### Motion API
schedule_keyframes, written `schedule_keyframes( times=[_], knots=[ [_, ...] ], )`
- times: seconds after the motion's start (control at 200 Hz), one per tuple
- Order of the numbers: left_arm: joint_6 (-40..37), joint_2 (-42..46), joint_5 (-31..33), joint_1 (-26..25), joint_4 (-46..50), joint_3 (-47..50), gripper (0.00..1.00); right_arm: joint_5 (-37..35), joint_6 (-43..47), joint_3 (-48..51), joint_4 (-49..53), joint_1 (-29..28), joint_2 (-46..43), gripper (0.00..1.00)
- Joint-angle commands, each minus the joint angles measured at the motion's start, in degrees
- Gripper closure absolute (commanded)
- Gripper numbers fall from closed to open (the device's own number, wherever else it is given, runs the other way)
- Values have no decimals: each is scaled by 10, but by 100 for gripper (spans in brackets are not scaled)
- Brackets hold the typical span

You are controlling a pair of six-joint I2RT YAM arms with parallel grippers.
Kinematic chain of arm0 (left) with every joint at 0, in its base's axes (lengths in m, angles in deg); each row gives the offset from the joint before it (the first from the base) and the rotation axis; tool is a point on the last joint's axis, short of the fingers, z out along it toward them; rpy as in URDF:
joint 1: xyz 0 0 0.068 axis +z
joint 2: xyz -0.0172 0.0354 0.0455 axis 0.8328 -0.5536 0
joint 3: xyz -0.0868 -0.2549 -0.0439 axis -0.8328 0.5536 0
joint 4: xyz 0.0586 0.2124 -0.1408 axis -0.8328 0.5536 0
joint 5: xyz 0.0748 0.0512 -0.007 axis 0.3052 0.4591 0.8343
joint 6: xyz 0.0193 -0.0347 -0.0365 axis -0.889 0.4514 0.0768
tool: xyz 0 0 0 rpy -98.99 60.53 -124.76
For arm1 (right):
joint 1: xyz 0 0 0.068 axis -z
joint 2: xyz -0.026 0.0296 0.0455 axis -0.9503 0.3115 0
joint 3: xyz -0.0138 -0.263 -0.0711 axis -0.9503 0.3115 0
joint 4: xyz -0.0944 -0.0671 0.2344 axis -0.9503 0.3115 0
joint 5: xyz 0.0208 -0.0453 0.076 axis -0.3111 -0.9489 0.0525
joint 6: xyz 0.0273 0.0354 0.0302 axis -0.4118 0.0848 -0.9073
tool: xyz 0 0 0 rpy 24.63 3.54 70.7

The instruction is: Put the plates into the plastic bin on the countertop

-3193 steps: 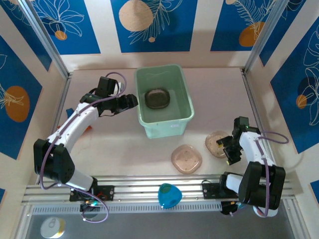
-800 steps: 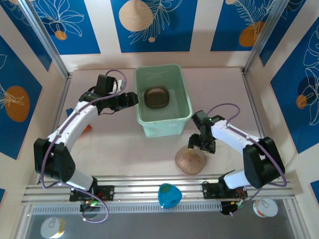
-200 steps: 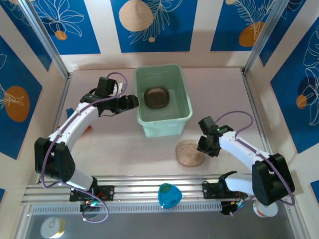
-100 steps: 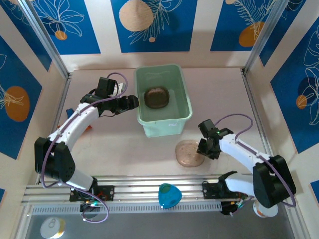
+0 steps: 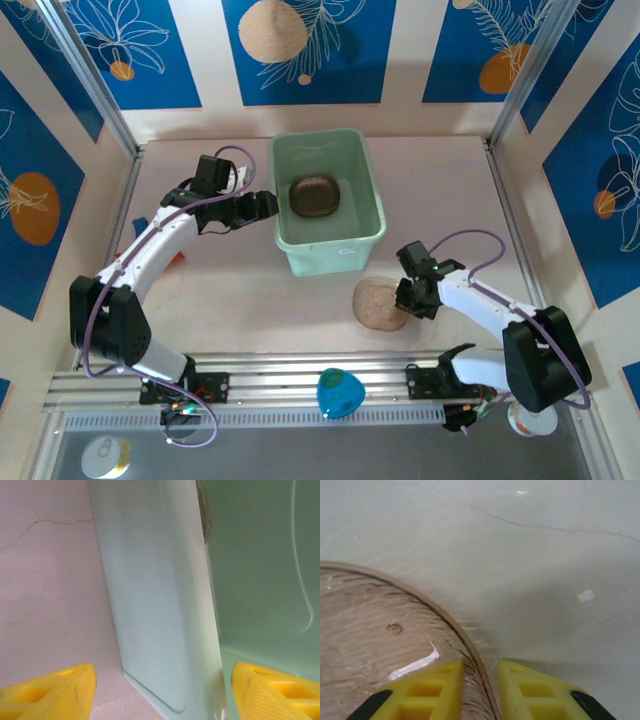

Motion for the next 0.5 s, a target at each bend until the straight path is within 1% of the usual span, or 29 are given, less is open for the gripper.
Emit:
schedule_keyframes(
  times=[0.0,0.04,0.16,0.315,0.43,0.495],
  knots=[
    [-2,-5,-14,3,-7,-6,28,-13,-24,10,0,-4,-8,78],
    [-2,-5,-15,3,-7,-6,28,-23,-33,9,12,-6,-14,78],
    [-1,-2,-15,3,-8,-4,28,-60,-57,4,52,-6,-38,85],
    [0,-2,-17,3,-10,-5,28,-95,-83,-2,86,-5,-96,90],
    [3,-1,-22,3,-12,-6,28,-109,-103,-17,115,13,-130,94],
    [4,3,-21,3,-13,-4,28,-113,-108,-30,136,32,-146,97]
  ],
)
